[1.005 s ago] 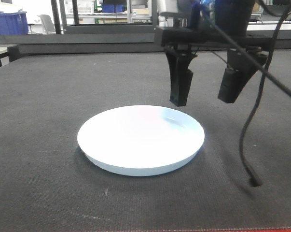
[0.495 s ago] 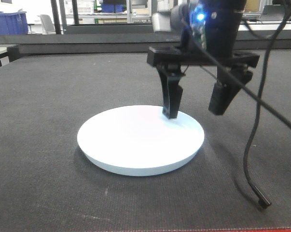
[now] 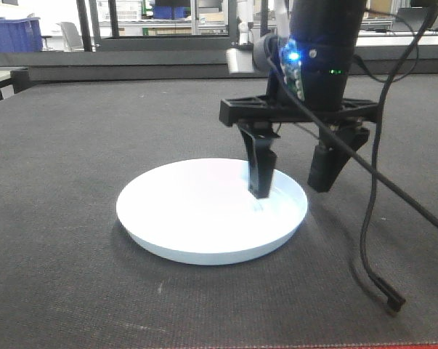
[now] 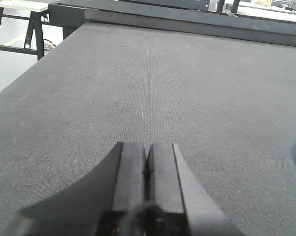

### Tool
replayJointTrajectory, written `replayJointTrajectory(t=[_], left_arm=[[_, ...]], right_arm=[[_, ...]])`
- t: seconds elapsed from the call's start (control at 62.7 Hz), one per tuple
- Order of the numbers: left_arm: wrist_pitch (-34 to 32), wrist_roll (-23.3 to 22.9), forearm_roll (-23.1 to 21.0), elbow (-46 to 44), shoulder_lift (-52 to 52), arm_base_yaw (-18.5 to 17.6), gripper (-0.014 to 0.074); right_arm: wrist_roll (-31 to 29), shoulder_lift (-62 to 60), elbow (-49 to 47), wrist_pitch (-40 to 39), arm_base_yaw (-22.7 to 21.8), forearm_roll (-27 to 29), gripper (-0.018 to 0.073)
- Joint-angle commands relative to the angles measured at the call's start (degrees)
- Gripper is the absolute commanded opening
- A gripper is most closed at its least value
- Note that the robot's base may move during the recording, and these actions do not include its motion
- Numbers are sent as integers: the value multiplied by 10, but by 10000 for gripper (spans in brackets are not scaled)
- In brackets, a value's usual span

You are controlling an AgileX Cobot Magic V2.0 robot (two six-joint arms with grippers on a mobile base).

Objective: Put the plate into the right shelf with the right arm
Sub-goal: 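Lower the open right gripper onto the rim of the white plate, then close the right gripper on the plate rim and lift it up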

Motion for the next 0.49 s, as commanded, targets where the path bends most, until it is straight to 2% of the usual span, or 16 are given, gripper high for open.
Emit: replayJointTrajectory(t=[0.0, 0.239, 0.479], left_arm=[[-48, -3, -1, 6, -2, -4, -47], [-48, -3, -1, 6, -2, -4, -47], [-48, -3, -1, 6, -2, -4, -47]], right_arm=[[0, -24, -19, -5, -3, 3, 416], [0, -21, -19, -1, -3, -5, 258], [0, -5, -19, 11, -3, -16, 235]])
